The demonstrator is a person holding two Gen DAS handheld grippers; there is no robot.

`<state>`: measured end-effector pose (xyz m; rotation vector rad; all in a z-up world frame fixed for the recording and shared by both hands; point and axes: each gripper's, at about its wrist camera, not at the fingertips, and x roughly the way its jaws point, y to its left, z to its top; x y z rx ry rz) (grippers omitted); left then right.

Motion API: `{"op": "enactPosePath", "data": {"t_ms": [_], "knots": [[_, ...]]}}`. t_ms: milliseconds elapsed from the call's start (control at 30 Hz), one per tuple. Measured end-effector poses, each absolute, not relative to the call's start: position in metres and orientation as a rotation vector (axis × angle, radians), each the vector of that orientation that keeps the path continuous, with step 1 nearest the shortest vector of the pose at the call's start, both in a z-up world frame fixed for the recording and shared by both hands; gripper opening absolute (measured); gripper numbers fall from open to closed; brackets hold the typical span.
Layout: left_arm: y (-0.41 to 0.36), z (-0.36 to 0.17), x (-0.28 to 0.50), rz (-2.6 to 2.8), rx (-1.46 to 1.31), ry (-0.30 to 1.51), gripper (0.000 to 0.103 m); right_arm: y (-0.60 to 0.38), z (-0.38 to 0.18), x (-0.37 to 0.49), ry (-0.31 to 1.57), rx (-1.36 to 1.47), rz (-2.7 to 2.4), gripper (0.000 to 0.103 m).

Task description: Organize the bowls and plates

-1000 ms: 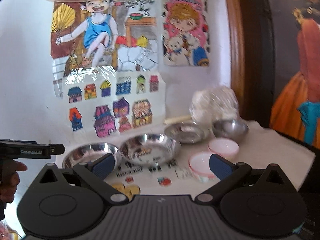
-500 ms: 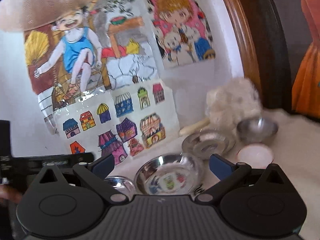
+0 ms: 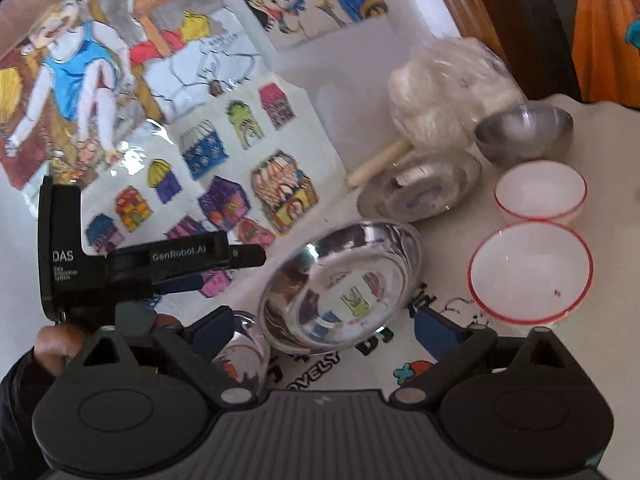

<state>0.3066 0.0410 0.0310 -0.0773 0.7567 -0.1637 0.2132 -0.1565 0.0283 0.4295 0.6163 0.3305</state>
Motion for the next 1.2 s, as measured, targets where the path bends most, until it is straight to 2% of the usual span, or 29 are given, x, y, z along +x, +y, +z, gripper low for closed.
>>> {"op": "enactPosePath", "data": {"t_ms": [133, 433, 567, 800, 900, 1000, 1200], "knots": [[0.038, 0.02, 0.322, -0.163, -0.095, 0.798, 0.098, -0.151, 0.022, 0.219, 0.646, 0.424, 0.314, 0.087], [0.037, 0.005, 0.336, -0.164, -0.144, 0.853, 0.073, -0.146, 0.013, 0.234, 0.677, 0.419, 0.254, 0.071], [0.036, 0.002, 0.339, -0.175, -0.159, 0.869, 0.051, -0.146, 0.007, 0.237, 0.682, 0.425, 0.238, 0.06], [0.035, 0.001, 0.34, -0.188, -0.183, 0.866, 0.025, -0.144, 0.003, 0.241, 0.685, 0.417, 0.224, 0.04], [0.034, 0.002, 0.34, -0.172, -0.173, 0.862, 0.019, -0.144, 0.001, 0.241, 0.683, 0.418, 0.214, 0.033], [0.036, 0.001, 0.341, -0.162, -0.181, 0.862, 0.012, -0.144, 0.0, 0.241, 0.676, 0.407, 0.206, 0.032], [0.036, 0.005, 0.333, -0.164, -0.181, 0.835, 0.01, -0.144, 0.003, 0.237, 0.647, 0.386, 0.191, 0.031]]}}
